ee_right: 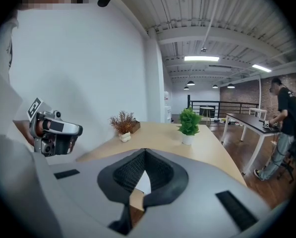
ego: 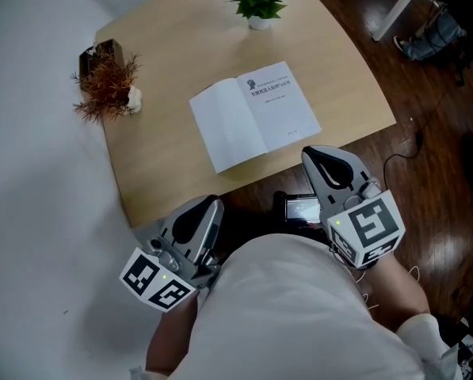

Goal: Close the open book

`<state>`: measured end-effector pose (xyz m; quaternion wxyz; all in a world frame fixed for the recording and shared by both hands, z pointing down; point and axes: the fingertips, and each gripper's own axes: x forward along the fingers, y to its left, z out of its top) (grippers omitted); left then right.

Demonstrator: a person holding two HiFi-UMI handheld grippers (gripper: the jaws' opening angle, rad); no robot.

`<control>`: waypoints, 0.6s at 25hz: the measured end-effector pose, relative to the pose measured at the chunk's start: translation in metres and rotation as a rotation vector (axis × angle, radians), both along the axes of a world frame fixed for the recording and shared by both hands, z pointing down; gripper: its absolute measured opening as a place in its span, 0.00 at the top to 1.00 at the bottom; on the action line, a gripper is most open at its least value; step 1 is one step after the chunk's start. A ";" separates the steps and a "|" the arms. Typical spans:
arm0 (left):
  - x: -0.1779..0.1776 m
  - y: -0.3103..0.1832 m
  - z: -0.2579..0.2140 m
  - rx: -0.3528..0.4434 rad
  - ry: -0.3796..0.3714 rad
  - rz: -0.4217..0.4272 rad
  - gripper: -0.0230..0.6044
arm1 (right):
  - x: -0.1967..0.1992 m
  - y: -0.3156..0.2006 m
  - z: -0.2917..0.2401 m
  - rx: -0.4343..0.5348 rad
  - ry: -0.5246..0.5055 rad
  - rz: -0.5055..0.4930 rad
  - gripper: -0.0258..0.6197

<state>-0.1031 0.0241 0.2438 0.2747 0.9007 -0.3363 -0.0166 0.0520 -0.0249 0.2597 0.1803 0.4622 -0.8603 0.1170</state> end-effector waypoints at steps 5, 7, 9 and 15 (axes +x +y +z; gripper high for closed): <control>0.001 0.001 0.002 -0.010 0.001 0.007 0.97 | -0.002 0.003 -0.005 0.008 0.003 -0.012 0.96; 0.000 0.002 0.003 -0.012 0.002 0.010 0.97 | -0.003 0.004 -0.006 0.012 0.008 -0.013 0.96; 0.000 0.002 0.003 -0.013 0.004 0.011 0.97 | -0.003 0.004 -0.007 0.016 0.014 -0.013 0.96; 0.001 0.002 0.004 -0.018 0.006 0.011 0.97 | -0.001 0.004 -0.006 0.014 0.022 -0.012 0.96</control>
